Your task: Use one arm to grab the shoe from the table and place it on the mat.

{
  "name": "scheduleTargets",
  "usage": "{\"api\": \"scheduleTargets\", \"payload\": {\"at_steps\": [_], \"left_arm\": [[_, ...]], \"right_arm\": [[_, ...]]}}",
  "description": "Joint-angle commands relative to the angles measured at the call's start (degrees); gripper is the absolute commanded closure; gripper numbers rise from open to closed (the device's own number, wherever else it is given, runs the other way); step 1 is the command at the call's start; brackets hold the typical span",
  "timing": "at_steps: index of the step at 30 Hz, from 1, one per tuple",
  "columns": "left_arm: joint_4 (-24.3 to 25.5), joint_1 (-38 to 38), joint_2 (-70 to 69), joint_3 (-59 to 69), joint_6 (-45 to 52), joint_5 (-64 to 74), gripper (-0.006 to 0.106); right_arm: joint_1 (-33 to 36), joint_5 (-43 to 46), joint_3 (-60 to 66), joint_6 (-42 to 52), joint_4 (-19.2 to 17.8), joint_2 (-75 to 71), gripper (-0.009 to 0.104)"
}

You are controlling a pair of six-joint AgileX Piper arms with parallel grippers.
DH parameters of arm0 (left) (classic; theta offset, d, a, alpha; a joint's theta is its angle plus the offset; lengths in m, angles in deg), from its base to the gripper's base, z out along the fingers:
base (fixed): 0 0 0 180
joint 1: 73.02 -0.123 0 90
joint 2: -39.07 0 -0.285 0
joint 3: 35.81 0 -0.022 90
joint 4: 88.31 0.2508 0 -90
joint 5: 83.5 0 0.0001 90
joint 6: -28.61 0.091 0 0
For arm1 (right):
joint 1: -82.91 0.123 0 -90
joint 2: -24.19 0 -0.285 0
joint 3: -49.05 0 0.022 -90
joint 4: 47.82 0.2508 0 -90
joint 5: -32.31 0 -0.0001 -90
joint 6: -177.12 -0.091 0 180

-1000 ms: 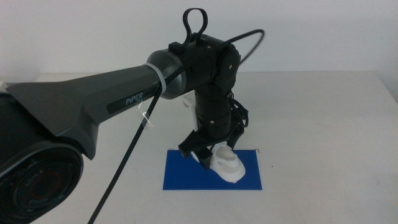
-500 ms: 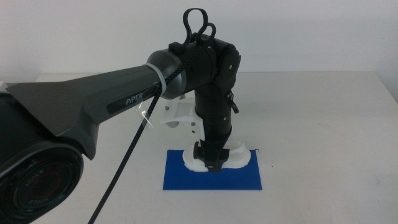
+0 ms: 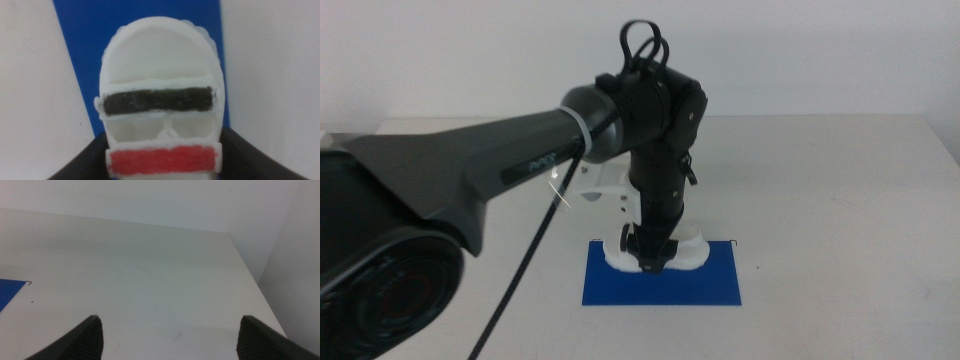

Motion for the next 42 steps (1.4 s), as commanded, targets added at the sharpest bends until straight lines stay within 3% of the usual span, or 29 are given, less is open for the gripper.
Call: {"api": "scheduleTargets", "payload": {"at_steps": [1, 11, 12, 13, 17, 29, 34, 39, 42], "left_arm": [[0.2, 0.3, -2.0, -1.8, -1.4, 5.0, 0.102], [-1.7, 0.3, 0.4, -1.8, -1.4, 3.6, 0.102], [-1.7, 0.3, 0.4, -1.8, -1.4, 3.7, 0.093], [-1.7, 0.3, 0.4, -1.8, -1.4, 4.0, 0.032], [-1.7, 0.3, 0.2, -1.8, -1.4, 4.2, 0.019], [-0.3, 0.3, -10.6, -2.0, -1.3, 5.1, 0.017], [4.8, 0.3, -17.2, -2.0, 0.8, 5.1, 0.018], [11.4, 0.3, -22.1, -2.0, 13.9, 5.1, 0.018], [20.5, 0.3, -24.7, -2.0, 31.2, 5.1, 0.018]], "right_arm": [[-0.3, 4.1, 0.3, 0.6, -0.5, 0.2, 0.017], [-0.3, 4.1, 0.3, 0.6, -0.5, 0.2, 0.017], [-0.3, 4.1, 0.3, 0.6, -0.5, 0.2, 0.017], [-0.3, 4.1, 0.3, 0.6, -0.5, 0.2, 0.017], [-0.3, 4.1, 0.3, 0.6, -0.5, 0.2, 0.017], [-0.3, 4.1, 0.3, 0.6, -0.5, 0.2, 0.017], [-0.3, 4.1, 0.3, 0.6, -0.5, 0.2, 0.017], [-0.3, 4.1, 0.3, 0.6, -0.5, 0.2, 0.017], [-0.3, 4.1, 0.3, 0.6, -0.5, 0.2, 0.017]]}}
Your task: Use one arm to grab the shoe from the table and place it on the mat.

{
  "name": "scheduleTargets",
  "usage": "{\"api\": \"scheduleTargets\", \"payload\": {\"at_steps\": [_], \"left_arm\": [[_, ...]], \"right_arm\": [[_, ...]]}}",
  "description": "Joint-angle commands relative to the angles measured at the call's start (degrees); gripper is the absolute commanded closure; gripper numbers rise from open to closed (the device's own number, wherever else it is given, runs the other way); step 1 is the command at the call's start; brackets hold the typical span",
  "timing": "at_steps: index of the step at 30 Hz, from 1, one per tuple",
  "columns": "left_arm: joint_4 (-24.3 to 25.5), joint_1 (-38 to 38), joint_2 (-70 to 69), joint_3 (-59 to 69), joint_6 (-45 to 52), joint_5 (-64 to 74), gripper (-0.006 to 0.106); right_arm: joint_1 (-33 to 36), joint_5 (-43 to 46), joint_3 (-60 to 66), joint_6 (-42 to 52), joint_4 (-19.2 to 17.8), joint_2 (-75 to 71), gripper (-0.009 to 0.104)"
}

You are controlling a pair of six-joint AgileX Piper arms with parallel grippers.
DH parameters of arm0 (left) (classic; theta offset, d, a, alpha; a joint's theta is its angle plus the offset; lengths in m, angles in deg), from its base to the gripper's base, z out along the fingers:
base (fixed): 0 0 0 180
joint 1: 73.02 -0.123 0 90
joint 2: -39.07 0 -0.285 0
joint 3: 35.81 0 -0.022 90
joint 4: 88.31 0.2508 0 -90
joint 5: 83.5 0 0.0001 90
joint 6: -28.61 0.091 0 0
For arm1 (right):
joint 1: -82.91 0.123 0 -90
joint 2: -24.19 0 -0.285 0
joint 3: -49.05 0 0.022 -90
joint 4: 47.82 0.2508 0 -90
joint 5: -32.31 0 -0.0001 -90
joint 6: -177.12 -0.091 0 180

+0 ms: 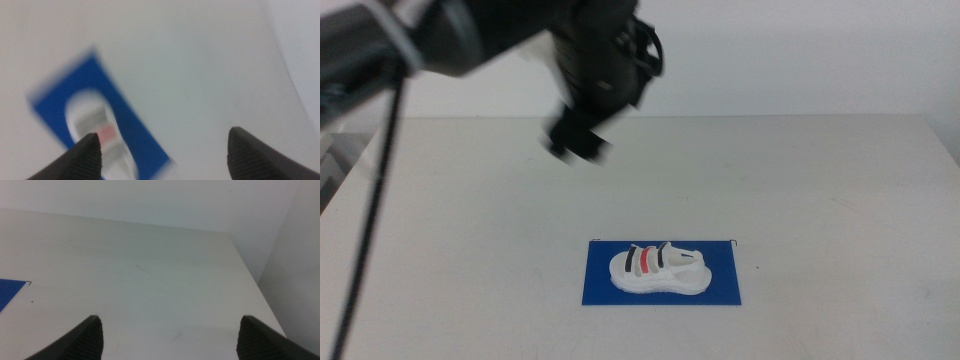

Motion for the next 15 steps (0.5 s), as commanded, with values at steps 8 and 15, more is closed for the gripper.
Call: {"api": "scheduleTargets", "payload": {"at_steps": [8, 15], "left_arm": [[15.2, 0.0, -9.7, -1.7, 68.7, 4.0, 0.018], [6.1, -10.7, -18.1, 7.2, 72.1, -0.4, 0.018]], "right_arm": [[-0.3, 4.1, 0.3, 0.6, -0.5, 0.2, 0.017], [-0.3, 4.1, 0.3, 0.6, -0.5, 0.2, 0.017]]}}
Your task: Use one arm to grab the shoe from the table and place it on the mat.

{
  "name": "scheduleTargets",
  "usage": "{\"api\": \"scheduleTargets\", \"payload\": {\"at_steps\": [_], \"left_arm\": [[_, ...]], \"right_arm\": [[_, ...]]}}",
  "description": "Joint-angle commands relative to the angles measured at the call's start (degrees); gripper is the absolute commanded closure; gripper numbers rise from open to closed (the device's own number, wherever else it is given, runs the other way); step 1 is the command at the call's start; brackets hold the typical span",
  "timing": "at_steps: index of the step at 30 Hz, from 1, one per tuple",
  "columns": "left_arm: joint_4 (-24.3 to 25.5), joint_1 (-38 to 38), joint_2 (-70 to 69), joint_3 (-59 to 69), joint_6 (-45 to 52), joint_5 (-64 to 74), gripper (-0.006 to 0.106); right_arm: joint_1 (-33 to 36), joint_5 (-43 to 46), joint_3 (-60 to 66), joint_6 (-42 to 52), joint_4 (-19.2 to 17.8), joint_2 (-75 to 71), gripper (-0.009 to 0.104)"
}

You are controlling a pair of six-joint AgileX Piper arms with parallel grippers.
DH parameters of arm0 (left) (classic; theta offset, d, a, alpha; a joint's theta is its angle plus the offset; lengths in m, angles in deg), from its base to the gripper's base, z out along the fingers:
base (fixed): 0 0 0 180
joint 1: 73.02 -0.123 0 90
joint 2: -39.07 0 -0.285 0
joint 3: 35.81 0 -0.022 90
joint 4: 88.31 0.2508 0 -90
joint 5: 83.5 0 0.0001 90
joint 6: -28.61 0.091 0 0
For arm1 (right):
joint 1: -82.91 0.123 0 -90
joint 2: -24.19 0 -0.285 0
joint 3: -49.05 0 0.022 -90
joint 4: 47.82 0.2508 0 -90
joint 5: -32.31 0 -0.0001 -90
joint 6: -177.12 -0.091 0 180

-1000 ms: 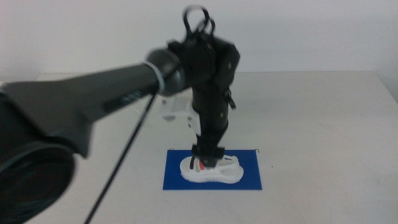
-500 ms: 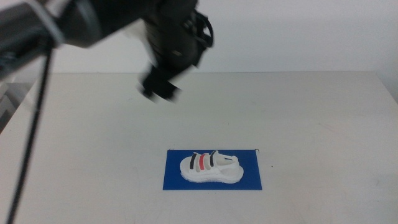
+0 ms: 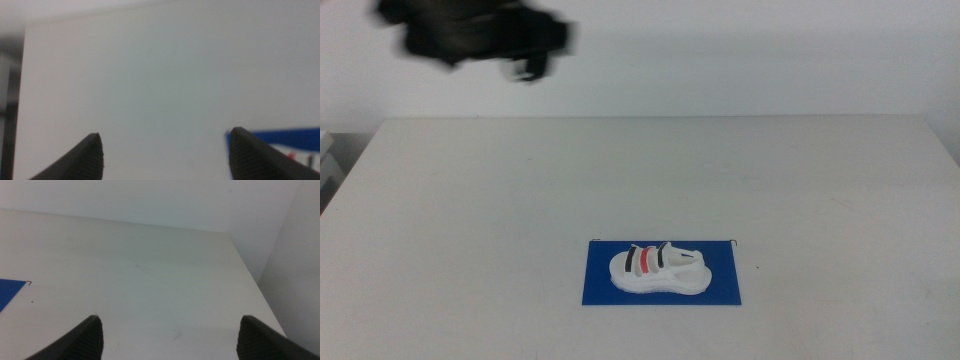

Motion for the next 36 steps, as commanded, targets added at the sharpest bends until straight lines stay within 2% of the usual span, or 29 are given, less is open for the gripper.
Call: {"api": "scheduleTargets", "payload": {"at_steps": [1, 4, 12, 17, 20, 28, 36], "left_arm": [[-3.9, -4.7, -7.6, 3.6, 3.5, -3.8, 0.018], [-7.7, -9.9, -15.4, 15.2, 9.4, -17.7, 0.018], [-12.1, -24.4, -36.8, 48.1, 10.5, -51.3, 0.018], [-17.7, -30.5, -51.2, 67.9, 17.7, -68.9, 0.018], [-18.5, -31.6, -60.4, 76.7, 19.6, -72.8, 0.018], [-19.9, -31.7, -81.2, 91.2, 19.1, -71.7, 0.018], [-20.8, -31.7, -91.0, 98.7, 17.3, -71.5, 0.018]], "right_arm": [[-0.3, 4.1, 0.3, 0.6, -0.5, 0.2, 0.017], [-0.3, 4.1, 0.3, 0.6, -0.5, 0.2, 0.017], [-0.3, 4.1, 0.3, 0.6, -0.5, 0.2, 0.017], [-0.3, 4.1, 0.3, 0.6, -0.5, 0.2, 0.017], [-0.3, 4.1, 0.3, 0.6, -0.5, 0.2, 0.017], [-0.3, 4.1, 0.3, 0.6, -0.5, 0.2, 0.017], [-0.3, 4.1, 0.3, 0.6, -0.5, 0.2, 0.017]]}}
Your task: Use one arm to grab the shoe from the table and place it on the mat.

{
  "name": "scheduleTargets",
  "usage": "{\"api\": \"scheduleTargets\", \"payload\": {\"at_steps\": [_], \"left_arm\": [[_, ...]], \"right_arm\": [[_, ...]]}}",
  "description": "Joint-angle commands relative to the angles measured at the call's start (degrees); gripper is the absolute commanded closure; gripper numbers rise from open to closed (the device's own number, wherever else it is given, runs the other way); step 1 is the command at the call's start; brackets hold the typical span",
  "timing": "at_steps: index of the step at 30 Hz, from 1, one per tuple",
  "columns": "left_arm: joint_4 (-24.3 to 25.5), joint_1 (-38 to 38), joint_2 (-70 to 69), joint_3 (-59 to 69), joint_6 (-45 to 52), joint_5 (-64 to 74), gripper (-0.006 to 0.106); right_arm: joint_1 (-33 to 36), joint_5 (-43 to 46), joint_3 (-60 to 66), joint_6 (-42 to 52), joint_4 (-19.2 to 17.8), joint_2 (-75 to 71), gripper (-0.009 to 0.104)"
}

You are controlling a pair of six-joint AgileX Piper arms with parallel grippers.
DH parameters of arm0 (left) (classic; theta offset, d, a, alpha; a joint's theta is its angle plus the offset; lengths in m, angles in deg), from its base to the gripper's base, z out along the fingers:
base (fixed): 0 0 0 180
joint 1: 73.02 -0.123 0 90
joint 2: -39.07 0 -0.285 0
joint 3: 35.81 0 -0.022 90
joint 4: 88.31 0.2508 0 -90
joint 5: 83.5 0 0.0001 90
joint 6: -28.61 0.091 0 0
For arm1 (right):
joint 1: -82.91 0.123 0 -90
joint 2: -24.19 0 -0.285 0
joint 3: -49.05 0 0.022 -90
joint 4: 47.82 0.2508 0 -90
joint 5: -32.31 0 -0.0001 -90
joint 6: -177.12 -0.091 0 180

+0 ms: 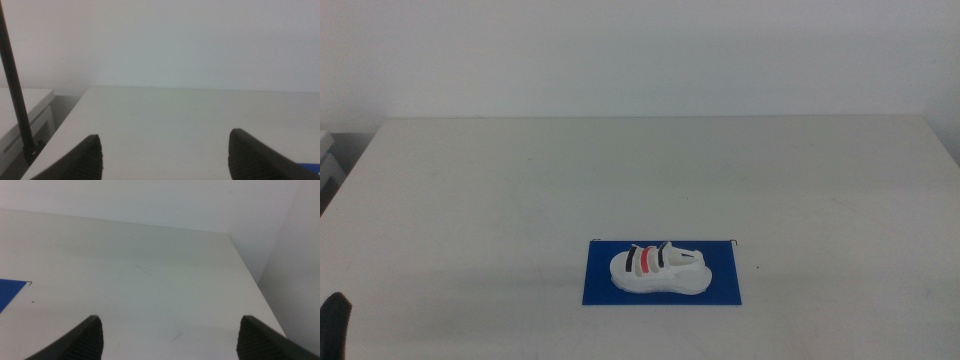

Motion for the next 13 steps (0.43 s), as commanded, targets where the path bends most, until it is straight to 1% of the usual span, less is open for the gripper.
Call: {"api": "scheduleTargets", "payload": {"at_steps": [1, 7, 13], "left_arm": [[-0.6, 0.1, -1.2, 0.2, -1.0, -4.8, 0.018], [-0.4, 0.1, -1.2, 0.7, -1.0, -0.5, 0.018], [-0.4, 0.1, -1.2, 0.7, -1.0, -0.2, 0.018]], "right_arm": [[-0.3, 4.1, 0.3, 0.6, -0.5, 0.2, 0.017], [-0.3, 4.1, 0.3, 0.6, -0.5, 0.2, 0.017], [-0.3, 4.1, 0.3, 0.6, -0.5, 0.2, 0.017]]}}
